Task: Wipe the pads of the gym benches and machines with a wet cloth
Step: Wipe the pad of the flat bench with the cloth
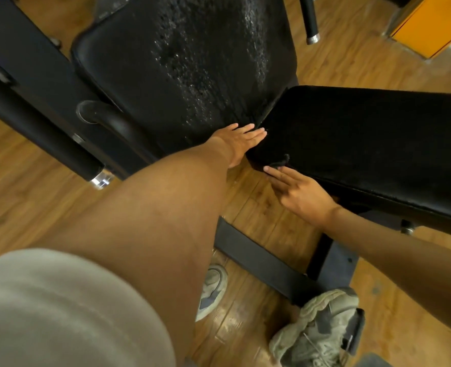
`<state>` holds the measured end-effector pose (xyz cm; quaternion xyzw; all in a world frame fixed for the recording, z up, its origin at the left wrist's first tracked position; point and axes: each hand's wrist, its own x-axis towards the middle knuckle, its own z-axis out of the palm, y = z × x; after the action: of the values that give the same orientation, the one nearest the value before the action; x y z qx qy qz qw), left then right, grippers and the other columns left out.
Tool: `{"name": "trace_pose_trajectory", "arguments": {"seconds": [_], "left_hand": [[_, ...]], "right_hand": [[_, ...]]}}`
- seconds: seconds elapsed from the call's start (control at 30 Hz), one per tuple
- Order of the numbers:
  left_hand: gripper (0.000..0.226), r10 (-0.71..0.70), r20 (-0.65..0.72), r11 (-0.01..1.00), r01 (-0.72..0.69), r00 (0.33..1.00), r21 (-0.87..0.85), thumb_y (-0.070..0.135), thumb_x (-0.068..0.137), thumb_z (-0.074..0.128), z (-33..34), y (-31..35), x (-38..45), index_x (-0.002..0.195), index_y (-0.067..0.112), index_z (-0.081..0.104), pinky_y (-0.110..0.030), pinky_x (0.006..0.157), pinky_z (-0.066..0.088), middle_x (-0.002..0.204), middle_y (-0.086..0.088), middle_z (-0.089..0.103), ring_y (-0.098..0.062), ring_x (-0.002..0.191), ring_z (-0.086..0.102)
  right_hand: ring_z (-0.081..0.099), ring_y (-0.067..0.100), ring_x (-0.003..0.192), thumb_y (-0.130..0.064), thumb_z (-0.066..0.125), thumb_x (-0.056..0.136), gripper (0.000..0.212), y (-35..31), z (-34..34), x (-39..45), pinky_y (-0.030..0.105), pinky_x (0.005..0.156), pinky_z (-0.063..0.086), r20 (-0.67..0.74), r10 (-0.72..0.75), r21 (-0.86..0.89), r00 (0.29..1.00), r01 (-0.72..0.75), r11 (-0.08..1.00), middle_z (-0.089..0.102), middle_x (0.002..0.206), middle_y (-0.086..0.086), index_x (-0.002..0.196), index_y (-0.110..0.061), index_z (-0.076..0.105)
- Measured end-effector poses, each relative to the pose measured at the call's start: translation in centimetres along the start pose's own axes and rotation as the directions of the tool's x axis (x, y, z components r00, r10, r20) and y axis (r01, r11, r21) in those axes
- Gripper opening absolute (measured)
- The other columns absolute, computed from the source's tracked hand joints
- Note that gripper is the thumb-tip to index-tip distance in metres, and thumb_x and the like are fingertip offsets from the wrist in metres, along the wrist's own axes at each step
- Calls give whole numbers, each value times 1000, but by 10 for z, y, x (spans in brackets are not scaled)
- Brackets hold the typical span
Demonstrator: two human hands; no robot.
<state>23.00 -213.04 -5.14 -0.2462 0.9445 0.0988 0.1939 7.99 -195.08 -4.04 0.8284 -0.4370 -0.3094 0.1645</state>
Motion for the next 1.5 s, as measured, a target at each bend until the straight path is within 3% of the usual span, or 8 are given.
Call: {"name": "trace_pose_trajectory", "arguments": {"seconds": [0.13,0.33,0.47,0.83,1.1,1.23,1.3,1.5], "left_hand": [[104,9,20,1000,-9,1000,-17,-13,91,51,-1,3,1,162,22,-16,-39,129,-2,170,7,-19,-15,157,-14],[100,6,18,999,-5,1000,-40,-9,93,50,1,0,2,162,23,-16,-38,128,-3,170,8,-20,-14,157,-14],[94,11,6,999,-11,1000,-33,-3,98,48,4,-3,1,161,22,-18,-38,128,-3,170,7,-21,-14,157,-14],[87,22,-7,998,-21,1000,60,12,105,47,10,-3,3,160,21,-21,-37,128,-2,169,7,-22,-13,157,-14],[97,31,6,997,-31,1000,70,-5,95,48,5,-6,3,161,24,-18,-38,128,-1,169,10,-22,-11,156,-15],[95,49,19,998,-50,999,41,-4,96,46,2,-7,1,161,23,-17,-37,127,-1,169,10,-21,-11,156,-16],[91,44,30,998,-46,999,49,-2,98,44,-1,-6,0,162,22,-16,-37,128,-1,169,9,-20,-12,156,-16],[85,18,21,999,-19,1000,40,1,99,41,-4,2,0,163,20,-12,-39,128,3,171,5,-15,-14,157,-13]], "right_hand": [[47,37,139,-4,87,62,64,4,5,-22,47,114,30,-108,104,103,989,-93,990,59,138,25,122,5,67],[26,34,149,-10,81,75,51,1,25,3,46,124,12,-129,11,-48,992,-17,999,55,145,21,125,-3,70],[42,30,145,-11,74,82,38,-6,20,44,43,121,28,-160,-17,-39,987,11,999,59,142,17,120,-9,75],[57,23,134,-22,76,82,23,-19,13,79,38,120,29,-40,-62,-1,997,62,998,68,132,8,104,-22,82],[-4,32,157,-8,49,102,48,5,-4,-11,44,124,-2,163,-64,-127,985,86,988,13,167,20,150,-7,46],[10,29,156,-18,73,89,51,7,-2,-80,44,124,1,119,87,-123,989,-72,990,34,160,17,137,-6,61],[-4,32,157,-16,84,77,54,12,-2,-120,46,127,-5,109,137,-127,985,-123,984,36,157,16,128,-5,69],[7,26,153,21,56,69,61,35,-22,-237,43,125,4,-35,165,-23,986,-166,986,36,154,26,129,11,61]]}}
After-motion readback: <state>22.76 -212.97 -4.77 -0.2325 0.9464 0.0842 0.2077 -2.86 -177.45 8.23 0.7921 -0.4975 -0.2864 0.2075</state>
